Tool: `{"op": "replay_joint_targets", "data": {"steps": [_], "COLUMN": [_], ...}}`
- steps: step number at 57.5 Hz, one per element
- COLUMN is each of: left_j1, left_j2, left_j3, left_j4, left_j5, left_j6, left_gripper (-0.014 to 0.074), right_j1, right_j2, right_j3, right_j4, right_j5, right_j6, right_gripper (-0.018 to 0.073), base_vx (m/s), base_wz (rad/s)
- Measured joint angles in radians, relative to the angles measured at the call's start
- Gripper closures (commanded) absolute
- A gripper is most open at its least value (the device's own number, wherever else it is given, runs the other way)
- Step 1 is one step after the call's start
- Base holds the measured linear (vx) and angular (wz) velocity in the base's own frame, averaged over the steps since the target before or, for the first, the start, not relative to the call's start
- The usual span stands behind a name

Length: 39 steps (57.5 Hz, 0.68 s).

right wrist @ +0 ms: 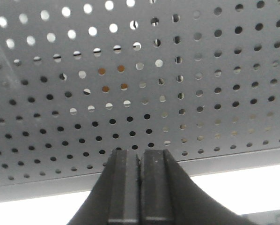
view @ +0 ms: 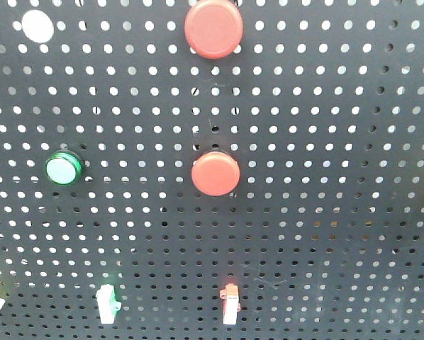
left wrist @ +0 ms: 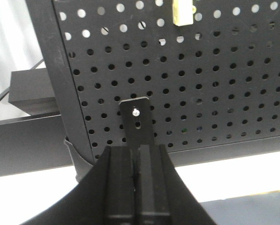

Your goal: Rotate knob clockwise with right arm

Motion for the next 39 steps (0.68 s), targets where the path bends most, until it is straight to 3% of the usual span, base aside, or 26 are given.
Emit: {"op": "replay_joint_targets", "data": {"steps": [39], "left_j1": [0.000], "left_j2": [0.000], "left_j3": [0.000], "left_j4": [0.000], "left_j5": [0.000], "left_j6": [0.000], "left_gripper": [0.0603], "right_j1": [0.000], "right_j2": [0.000], "right_j3": [0.000], "right_j4": [-0.005], "right_j5": [-0.005], "right_j6": [-0.005], "right_gripper": [0.0567], "base_vx": [0.00], "base_wz": [0.00]}}
